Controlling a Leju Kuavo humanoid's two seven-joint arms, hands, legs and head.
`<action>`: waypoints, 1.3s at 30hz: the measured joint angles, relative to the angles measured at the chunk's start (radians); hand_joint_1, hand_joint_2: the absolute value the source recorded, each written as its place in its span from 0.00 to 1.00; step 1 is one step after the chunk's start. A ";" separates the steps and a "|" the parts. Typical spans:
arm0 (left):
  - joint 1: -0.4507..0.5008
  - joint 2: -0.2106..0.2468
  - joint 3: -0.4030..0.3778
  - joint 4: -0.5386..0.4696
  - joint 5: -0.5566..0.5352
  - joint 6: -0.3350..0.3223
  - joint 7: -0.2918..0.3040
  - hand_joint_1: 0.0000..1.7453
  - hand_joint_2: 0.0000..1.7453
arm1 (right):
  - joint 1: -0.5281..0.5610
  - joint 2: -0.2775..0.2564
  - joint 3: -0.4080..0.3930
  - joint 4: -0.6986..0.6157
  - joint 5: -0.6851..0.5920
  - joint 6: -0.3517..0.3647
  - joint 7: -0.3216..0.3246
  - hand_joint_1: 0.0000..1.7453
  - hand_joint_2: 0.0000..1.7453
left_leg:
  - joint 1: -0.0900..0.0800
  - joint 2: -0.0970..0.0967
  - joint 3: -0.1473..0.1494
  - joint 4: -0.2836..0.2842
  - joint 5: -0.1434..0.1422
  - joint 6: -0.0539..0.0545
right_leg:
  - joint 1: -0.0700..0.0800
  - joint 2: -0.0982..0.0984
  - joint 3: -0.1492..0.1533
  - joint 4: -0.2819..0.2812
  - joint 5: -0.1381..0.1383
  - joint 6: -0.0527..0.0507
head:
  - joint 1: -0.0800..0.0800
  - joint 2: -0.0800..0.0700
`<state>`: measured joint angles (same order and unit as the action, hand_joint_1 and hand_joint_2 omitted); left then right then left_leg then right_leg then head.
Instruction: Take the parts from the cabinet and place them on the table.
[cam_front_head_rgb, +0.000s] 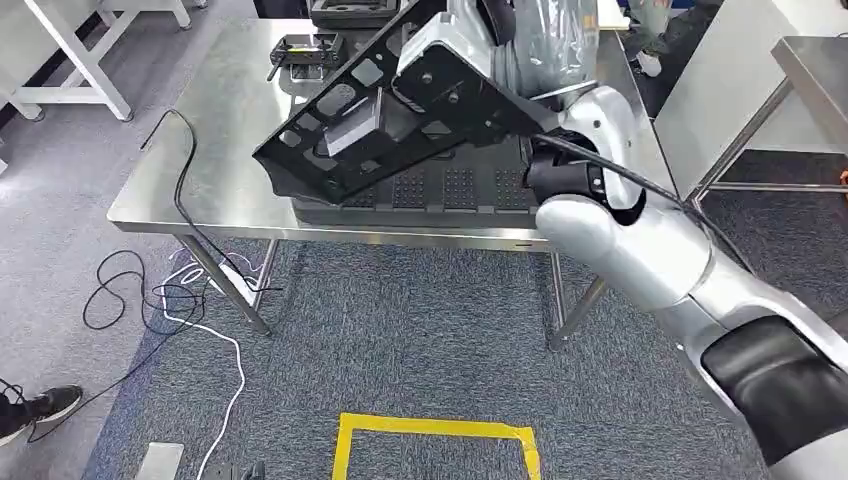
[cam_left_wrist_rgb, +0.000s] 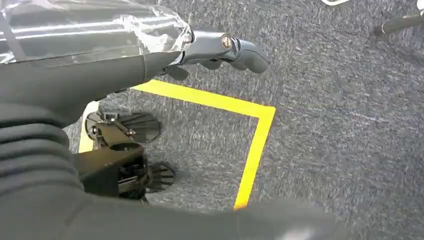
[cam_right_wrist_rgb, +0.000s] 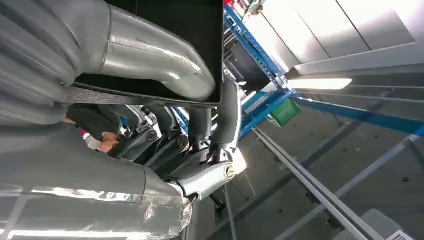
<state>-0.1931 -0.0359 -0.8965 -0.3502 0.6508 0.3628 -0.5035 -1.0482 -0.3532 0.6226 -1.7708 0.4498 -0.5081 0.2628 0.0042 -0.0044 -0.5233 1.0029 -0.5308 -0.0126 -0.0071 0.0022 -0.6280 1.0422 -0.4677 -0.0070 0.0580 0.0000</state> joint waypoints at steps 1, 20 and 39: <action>0.000 0.000 0.000 0.000 0.000 -0.004 0.000 0.00 0.00 | 0.000 0.000 0.000 0.001 0.000 0.000 0.001 0.97 1.00 | 0.000 0.000 0.000 0.000 0.000 0.000 | 0.000 0.000 0.000 0.000 0.000 0.000 | 0.000 0.000; -0.004 0.011 -0.002 0.000 -0.003 -0.011 -0.001 0.00 0.00 | -0.014 -0.011 0.016 0.021 -0.004 -0.014 0.013 0.99 1.00 | 0.039 0.010 0.058 -0.071 0.017 0.008 | -0.035 0.000 -0.132 0.223 -0.047 0.062 | 0.006 0.000; -0.007 0.024 -0.002 -0.001 -0.003 -0.010 0.001 0.00 0.00 | -0.029 -0.025 0.025 0.045 -0.022 -0.027 0.024 0.97 1.00 | -0.026 0.003 -0.134 0.134 0.061 0.077 | 0.003 0.007 0.015 0.044 -0.054 0.004 | -0.018 0.000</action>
<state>-0.2004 -0.0122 -0.8988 -0.3510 0.6481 0.3529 -0.5028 -1.0768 -0.3780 0.6474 -1.7262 0.4276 -0.5356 0.2873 -0.0215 -0.0012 -0.6571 1.1368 -0.4700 0.0646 -0.0036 0.0095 -0.6130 1.0865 -0.5213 -0.0034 0.0401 0.0000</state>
